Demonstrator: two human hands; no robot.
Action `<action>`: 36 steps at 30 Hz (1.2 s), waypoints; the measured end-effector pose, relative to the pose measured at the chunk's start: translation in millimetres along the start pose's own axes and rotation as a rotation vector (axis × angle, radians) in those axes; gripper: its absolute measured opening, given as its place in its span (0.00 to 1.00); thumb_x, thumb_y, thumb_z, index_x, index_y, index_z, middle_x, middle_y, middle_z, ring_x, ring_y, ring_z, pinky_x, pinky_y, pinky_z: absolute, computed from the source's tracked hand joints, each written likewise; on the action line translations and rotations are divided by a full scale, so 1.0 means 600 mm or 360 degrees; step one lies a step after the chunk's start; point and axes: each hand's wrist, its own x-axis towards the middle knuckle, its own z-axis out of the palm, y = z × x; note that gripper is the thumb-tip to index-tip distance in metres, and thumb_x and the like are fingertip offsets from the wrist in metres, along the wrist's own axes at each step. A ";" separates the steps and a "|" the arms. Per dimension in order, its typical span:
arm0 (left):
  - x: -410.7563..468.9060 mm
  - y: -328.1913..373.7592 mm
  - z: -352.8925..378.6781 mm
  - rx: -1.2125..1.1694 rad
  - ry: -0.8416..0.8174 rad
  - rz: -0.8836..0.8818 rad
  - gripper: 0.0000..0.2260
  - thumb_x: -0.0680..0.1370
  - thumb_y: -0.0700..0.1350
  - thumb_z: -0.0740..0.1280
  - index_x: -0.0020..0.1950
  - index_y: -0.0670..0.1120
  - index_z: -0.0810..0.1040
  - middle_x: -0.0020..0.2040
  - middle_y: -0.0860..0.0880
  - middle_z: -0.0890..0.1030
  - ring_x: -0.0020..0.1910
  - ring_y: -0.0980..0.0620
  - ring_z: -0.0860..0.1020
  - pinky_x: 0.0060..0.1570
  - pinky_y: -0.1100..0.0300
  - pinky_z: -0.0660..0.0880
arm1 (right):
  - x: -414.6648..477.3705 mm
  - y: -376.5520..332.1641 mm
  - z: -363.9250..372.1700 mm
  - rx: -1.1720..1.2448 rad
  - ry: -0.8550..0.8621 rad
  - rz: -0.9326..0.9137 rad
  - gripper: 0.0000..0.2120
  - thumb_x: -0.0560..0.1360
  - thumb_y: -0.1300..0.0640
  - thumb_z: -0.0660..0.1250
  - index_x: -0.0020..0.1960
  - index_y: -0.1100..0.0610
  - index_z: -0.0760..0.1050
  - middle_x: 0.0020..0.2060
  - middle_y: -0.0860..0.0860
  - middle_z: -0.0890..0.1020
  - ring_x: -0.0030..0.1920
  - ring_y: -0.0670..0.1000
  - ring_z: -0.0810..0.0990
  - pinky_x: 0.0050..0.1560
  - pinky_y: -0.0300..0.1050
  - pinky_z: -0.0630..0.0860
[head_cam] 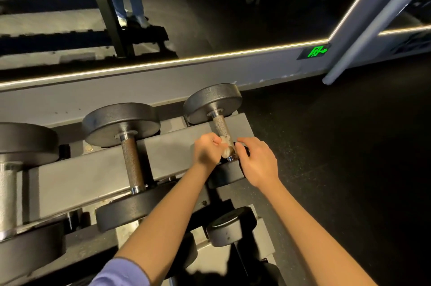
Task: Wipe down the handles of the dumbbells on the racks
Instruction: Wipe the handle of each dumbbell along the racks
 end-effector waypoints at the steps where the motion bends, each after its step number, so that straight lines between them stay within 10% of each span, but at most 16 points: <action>1: -0.005 0.000 0.001 0.0065 -0.0018 0.0029 0.14 0.71 0.38 0.71 0.31 0.51 0.71 0.37 0.46 0.77 0.40 0.46 0.76 0.44 0.54 0.74 | 0.001 0.001 0.001 -0.0004 0.0009 -0.0015 0.16 0.80 0.47 0.54 0.58 0.50 0.78 0.51 0.48 0.80 0.50 0.48 0.75 0.48 0.45 0.71; 8: -0.022 0.016 -0.016 0.0132 -0.0031 0.0001 0.14 0.72 0.39 0.73 0.29 0.48 0.74 0.31 0.50 0.76 0.33 0.54 0.72 0.33 0.67 0.68 | 0.004 0.003 0.004 -0.0024 -0.0020 -0.0085 0.15 0.79 0.49 0.56 0.58 0.49 0.79 0.50 0.48 0.83 0.49 0.51 0.78 0.47 0.47 0.71; 19: -0.036 0.073 -0.036 -0.0044 -0.0001 0.0104 0.14 0.74 0.45 0.67 0.27 0.46 0.76 0.26 0.49 0.74 0.31 0.54 0.70 0.39 0.56 0.69 | 0.043 -0.016 -0.036 0.0693 -0.0183 0.0242 0.10 0.75 0.60 0.65 0.53 0.55 0.82 0.46 0.53 0.83 0.47 0.51 0.80 0.50 0.45 0.75; 23: -0.027 0.106 -0.072 0.0379 0.0479 0.0652 0.09 0.79 0.40 0.63 0.56 0.40 0.80 0.51 0.45 0.77 0.53 0.54 0.72 0.54 0.65 0.65 | 0.066 -0.010 -0.024 0.0314 -0.0203 0.0321 0.09 0.74 0.60 0.64 0.50 0.57 0.81 0.47 0.55 0.83 0.48 0.56 0.80 0.50 0.52 0.78; 26: -0.002 0.102 -0.089 0.0742 0.0345 0.0628 0.20 0.81 0.45 0.61 0.73 0.42 0.67 0.69 0.47 0.68 0.68 0.50 0.64 0.66 0.59 0.62 | 0.083 -0.013 -0.020 0.0182 -0.0455 0.0346 0.06 0.73 0.57 0.69 0.49 0.56 0.80 0.47 0.53 0.81 0.49 0.54 0.79 0.52 0.50 0.77; 36: 0.009 0.073 -0.095 0.0932 0.0363 0.0801 0.20 0.80 0.43 0.63 0.72 0.43 0.69 0.69 0.46 0.70 0.69 0.48 0.65 0.63 0.58 0.67 | 0.121 -0.042 0.002 0.0299 -0.0101 0.0168 0.06 0.74 0.63 0.64 0.46 0.61 0.79 0.41 0.56 0.82 0.43 0.54 0.79 0.47 0.51 0.75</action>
